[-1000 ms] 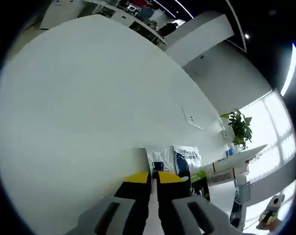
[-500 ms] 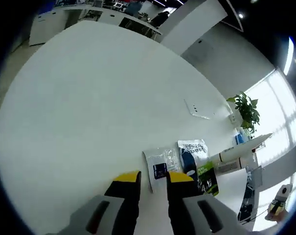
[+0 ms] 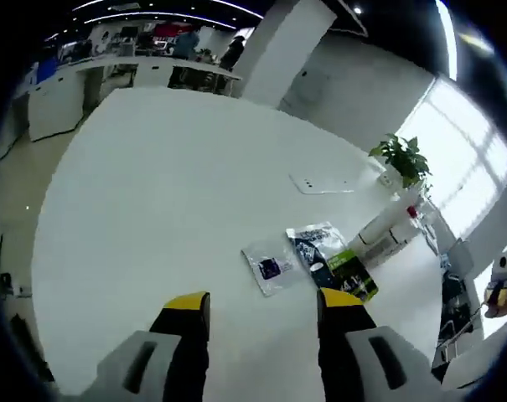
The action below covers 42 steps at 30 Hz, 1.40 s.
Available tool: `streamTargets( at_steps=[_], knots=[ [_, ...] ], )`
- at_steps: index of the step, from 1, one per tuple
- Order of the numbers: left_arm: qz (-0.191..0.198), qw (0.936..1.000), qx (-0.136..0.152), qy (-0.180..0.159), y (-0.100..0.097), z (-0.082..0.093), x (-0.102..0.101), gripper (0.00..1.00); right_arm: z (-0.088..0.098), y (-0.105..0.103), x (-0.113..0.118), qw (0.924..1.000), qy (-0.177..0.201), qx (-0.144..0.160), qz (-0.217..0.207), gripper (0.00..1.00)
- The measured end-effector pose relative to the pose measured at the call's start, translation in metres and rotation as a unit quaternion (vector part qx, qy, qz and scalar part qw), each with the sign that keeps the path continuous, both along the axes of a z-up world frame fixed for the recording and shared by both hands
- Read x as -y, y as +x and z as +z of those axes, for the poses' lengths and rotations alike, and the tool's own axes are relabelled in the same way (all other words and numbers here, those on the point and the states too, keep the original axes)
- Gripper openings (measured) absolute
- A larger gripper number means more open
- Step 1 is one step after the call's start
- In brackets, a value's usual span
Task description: Arrange the skincare products in the storage area until every visible bottle or jar stands upright without overlapping.
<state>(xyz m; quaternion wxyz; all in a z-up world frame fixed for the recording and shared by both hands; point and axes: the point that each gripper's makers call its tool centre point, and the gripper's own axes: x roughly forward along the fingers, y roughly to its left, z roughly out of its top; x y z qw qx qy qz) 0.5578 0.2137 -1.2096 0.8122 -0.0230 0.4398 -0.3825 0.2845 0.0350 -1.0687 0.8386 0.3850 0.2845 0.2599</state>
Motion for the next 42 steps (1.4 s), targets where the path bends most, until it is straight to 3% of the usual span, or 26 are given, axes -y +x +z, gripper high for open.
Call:
streamTargets(
  at_steps=[1,3,8,13,17,19,24,26,31,32,35,37,42],
  knots=[
    [-0.007,0.9997,0.016,0.016,-0.005,0.003,-0.011,0.50,-0.001,0.001,-0.003,1.0000,0.002,0.000,0.005,0.13],
    [-0.014,0.9987,0.021,0.043,-0.014,0.002,-0.033,0.49,0.003,0.001,-0.009,0.9998,0.000,0.010,0.016,0.13],
    [0.014,0.9950,-0.005,0.099,-0.033,-0.006,-0.091,0.56,0.004,-0.001,-0.020,0.9994,0.003,0.016,0.030,0.13],
    [-0.001,0.9841,-0.010,0.177,-0.062,-0.017,-0.148,0.63,0.001,-0.002,-0.027,0.9987,-0.009,0.023,0.045,0.14],
    [-0.038,0.9736,-0.013,0.225,-0.083,-0.030,-0.170,0.65,0.004,-0.005,-0.028,0.9984,-0.016,0.030,0.045,0.17],
    [-0.064,0.9680,-0.004,0.243,-0.088,-0.036,-0.172,0.65,0.004,-0.008,-0.028,0.9984,-0.020,0.029,0.045,0.17],
    [-0.072,0.9664,0.000,0.247,-0.082,-0.043,-0.172,0.65,0.004,-0.018,-0.028,0.9981,-0.030,0.023,0.048,0.17],
    [-0.085,0.9627,0.002,0.257,-0.080,-0.046,-0.173,0.64,0.003,-0.022,-0.025,0.9982,-0.036,0.022,0.042,0.17],
    [-0.113,0.9566,-0.004,0.269,-0.085,-0.052,-0.173,0.54,0.005,-0.031,-0.022,0.9988,-0.037,0.021,0.024,0.17],
    [-0.117,0.9600,-0.004,0.254,-0.086,-0.050,-0.169,0.51,0.005,-0.033,-0.021,0.9988,-0.038,0.021,0.021,0.17],
    [-0.103,0.9623,-0.008,0.252,-0.086,-0.049,-0.171,0.48,0.001,-0.039,-0.021,0.9992,-0.036,0.016,0.011,0.17],
    [-0.099,0.9642,-0.004,0.246,-0.087,-0.048,-0.170,0.41,0.000,-0.041,-0.022,0.9992,-0.035,0.015,0.009,0.17],
    [-0.092,0.9659,-0.002,0.242,-0.088,-0.048,-0.168,0.40,0.003,-0.040,-0.024,0.9992,-0.036,0.019,0.008,0.17]
  ],
)
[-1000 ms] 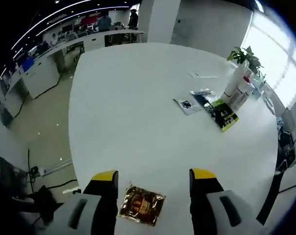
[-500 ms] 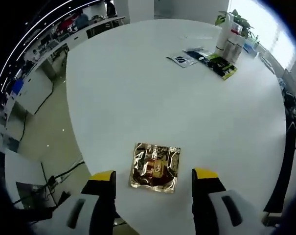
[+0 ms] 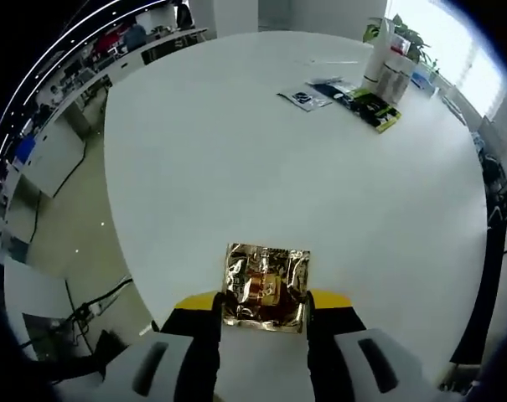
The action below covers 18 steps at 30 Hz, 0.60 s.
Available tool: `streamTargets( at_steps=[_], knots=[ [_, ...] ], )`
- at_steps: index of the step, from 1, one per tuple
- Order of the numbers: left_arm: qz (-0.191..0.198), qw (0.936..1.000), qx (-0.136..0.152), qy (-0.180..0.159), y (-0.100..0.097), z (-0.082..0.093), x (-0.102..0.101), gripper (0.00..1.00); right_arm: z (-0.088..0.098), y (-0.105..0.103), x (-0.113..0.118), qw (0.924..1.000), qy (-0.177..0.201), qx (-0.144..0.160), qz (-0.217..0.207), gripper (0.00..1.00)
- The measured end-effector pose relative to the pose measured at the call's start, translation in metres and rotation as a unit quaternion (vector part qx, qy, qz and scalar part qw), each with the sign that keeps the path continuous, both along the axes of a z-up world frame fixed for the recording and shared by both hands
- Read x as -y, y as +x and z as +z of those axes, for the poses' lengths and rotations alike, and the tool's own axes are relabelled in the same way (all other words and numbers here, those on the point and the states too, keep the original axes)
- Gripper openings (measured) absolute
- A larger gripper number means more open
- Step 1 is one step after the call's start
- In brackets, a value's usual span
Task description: Arrange the skincare products in the storage area until every visible bottle or jar stands upright without overlapping.
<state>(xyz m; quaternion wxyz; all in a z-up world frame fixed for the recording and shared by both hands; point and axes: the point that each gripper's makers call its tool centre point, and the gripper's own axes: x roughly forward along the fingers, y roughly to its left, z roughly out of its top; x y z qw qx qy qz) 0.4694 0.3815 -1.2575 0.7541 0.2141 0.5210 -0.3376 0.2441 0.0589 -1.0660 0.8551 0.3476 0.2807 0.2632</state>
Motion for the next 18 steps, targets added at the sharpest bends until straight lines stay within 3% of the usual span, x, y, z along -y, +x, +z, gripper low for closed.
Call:
streamTargets(
  at_steps=[9,18],
  knots=[
    [-0.028,0.9996,-0.001,0.001,-0.016,0.002,0.016,0.40,0.000,-0.001,0.000,1.0000,0.003,0.002,-0.002,0.17],
    [-0.062,0.9973,0.017,-0.034,-0.029,0.019,0.051,0.40,0.005,0.011,-0.010,0.9997,0.008,0.012,0.019,0.17]
  ],
)
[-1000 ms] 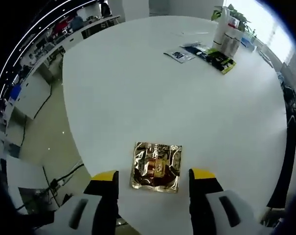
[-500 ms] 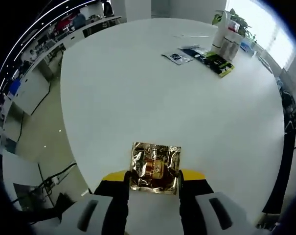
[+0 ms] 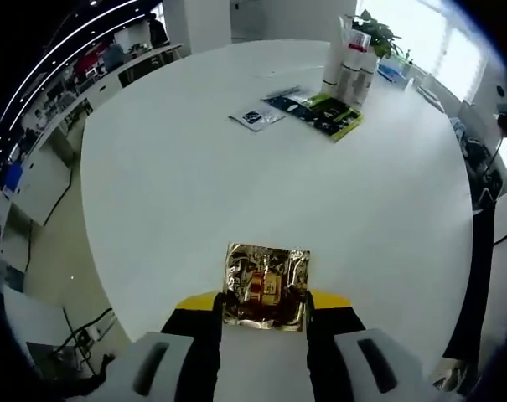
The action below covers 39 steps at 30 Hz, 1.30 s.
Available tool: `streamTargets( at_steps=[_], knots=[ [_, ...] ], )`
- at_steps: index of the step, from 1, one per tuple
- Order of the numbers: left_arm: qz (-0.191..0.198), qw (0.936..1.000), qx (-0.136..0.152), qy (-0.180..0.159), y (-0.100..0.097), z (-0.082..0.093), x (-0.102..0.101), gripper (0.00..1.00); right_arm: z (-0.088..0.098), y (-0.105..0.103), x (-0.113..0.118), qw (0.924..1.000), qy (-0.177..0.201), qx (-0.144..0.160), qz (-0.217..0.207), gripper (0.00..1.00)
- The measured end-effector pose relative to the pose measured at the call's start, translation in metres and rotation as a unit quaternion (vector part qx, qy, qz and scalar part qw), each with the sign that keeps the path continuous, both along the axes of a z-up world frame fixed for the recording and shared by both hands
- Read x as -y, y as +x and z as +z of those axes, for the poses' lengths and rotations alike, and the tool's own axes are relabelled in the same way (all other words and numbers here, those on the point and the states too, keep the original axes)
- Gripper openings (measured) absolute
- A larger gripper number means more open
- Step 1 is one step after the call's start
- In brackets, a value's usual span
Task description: Arrange the skincare products in the storage area until every visible bottle or jar stands upright without overlapping.
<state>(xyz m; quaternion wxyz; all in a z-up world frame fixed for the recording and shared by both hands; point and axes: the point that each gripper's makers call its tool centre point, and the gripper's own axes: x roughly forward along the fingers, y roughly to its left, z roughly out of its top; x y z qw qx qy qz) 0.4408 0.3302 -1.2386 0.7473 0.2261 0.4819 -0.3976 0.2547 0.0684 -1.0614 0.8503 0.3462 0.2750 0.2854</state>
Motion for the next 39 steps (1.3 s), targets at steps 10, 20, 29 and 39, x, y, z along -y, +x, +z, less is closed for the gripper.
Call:
streamTargets(
  at_steps=[10,20,29,39],
  knots=[
    [-0.118,0.9914,0.051,-0.024,-0.043,0.048,0.074,0.40,-0.005,0.015,-0.011,0.9993,0.015,-0.005,0.034,0.19],
    [-0.168,0.9793,0.061,-0.095,-0.104,0.104,0.156,0.40,-0.021,0.028,-0.024,0.9975,0.014,-0.034,0.061,0.31],
    [-0.252,0.9585,0.082,-0.105,-0.149,0.144,0.214,0.40,-0.023,0.034,-0.025,0.9956,0.028,-0.053,0.072,0.31],
    [-0.293,0.9459,0.086,-0.110,-0.172,0.159,0.245,0.40,-0.019,0.029,-0.020,0.9909,0.080,-0.083,0.070,0.01]
  ],
)
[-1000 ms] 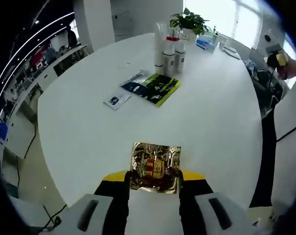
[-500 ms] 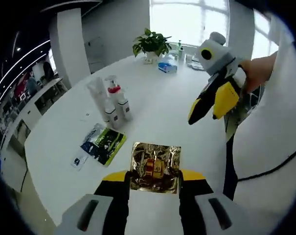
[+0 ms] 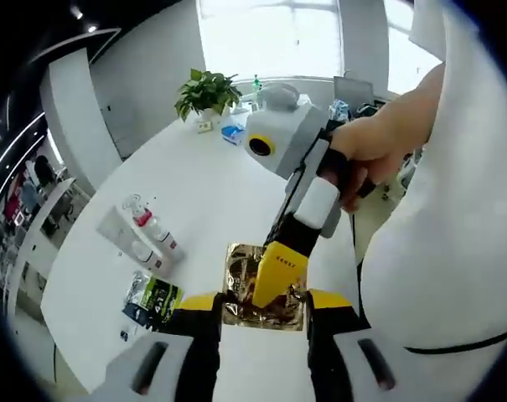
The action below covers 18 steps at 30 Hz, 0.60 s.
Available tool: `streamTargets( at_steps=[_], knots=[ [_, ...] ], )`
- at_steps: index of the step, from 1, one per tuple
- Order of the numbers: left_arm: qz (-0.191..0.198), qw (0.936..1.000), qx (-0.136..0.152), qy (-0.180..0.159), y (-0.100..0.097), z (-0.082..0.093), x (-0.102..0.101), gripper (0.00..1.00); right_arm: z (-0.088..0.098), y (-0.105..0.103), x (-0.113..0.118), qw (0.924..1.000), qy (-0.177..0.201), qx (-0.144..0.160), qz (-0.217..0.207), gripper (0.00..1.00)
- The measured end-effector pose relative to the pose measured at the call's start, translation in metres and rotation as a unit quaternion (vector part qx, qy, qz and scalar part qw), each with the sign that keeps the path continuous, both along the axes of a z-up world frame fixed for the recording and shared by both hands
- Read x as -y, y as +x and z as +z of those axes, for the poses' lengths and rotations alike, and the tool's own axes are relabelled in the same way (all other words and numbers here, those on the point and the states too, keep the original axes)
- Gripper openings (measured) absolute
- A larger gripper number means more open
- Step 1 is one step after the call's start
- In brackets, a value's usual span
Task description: Arrange the skincare products in the storage area until every visible bottle or jar stands upright without overlapping.
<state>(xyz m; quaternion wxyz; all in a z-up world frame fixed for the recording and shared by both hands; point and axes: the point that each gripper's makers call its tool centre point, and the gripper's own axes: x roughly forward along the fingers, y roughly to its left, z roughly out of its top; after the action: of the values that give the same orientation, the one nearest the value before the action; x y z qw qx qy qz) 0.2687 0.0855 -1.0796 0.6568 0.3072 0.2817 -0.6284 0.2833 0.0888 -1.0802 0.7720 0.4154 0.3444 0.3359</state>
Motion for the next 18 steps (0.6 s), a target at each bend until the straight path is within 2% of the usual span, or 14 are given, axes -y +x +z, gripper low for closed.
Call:
streamTargets(
  at_steps=[1,3,5,6,7,9,10,11,13,14,15,16,17,18],
  knots=[
    [0.006,0.9999,-0.009,-0.005,-0.001,0.000,0.001,0.41,0.001,-0.001,0.000,1.0000,-0.002,0.004,0.002,0.01],
    [0.038,0.9974,-0.049,-0.036,-0.002,0.006,0.004,0.44,0.002,-0.001,0.003,1.0000,-0.003,0.008,-0.002,0.01],
    [0.063,0.9942,-0.072,-0.050,0.000,0.009,0.001,0.48,0.006,0.001,0.007,0.9996,0.018,0.011,-0.016,0.00],
    [0.090,0.9891,-0.096,-0.066,0.004,0.010,-0.002,0.50,0.008,0.002,0.008,0.9993,0.026,0.013,-0.023,0.00],
    [0.120,0.9810,-0.125,-0.088,0.007,0.013,-0.004,0.51,0.012,0.005,0.010,0.9984,0.042,0.017,-0.034,0.00],
    [0.168,0.9612,-0.178,-0.127,0.013,0.017,-0.008,0.52,0.020,0.009,0.013,0.9962,0.066,0.027,-0.049,0.00],
    [0.197,0.9421,-0.223,-0.154,0.013,0.020,-0.008,0.52,0.025,0.011,0.014,0.9951,0.076,0.035,-0.053,0.00],
    [0.209,0.9317,-0.247,-0.166,0.012,0.022,-0.007,0.51,0.028,0.011,0.015,0.9947,0.080,0.036,-0.053,0.00],
    [0.242,0.8846,-0.333,-0.219,0.010,0.032,-0.003,0.45,0.038,0.013,0.014,0.9927,0.096,0.050,-0.054,0.00],
    [0.247,0.8748,-0.348,-0.230,0.010,0.035,-0.002,0.38,0.040,0.013,0.014,0.9922,0.098,0.053,-0.054,0.00],
    [0.254,0.8458,-0.392,-0.258,0.009,0.043,0.000,0.30,0.044,0.014,0.014,0.9912,0.105,0.057,-0.057,0.00],
    [0.252,0.8342,-0.407,-0.273,0.009,0.046,0.001,0.21,0.046,0.014,0.014,0.9905,0.109,0.059,-0.059,0.00],
    [0.255,0.8295,-0.411,-0.280,0.010,0.047,0.002,0.19,0.047,0.014,0.014,0.9901,0.111,0.061,-0.060,0.00],
    [0.266,0.8188,-0.419,-0.288,0.013,0.045,0.002,0.19,0.052,0.014,0.012,0.9891,0.115,0.067,-0.062,0.00]
  ],
)
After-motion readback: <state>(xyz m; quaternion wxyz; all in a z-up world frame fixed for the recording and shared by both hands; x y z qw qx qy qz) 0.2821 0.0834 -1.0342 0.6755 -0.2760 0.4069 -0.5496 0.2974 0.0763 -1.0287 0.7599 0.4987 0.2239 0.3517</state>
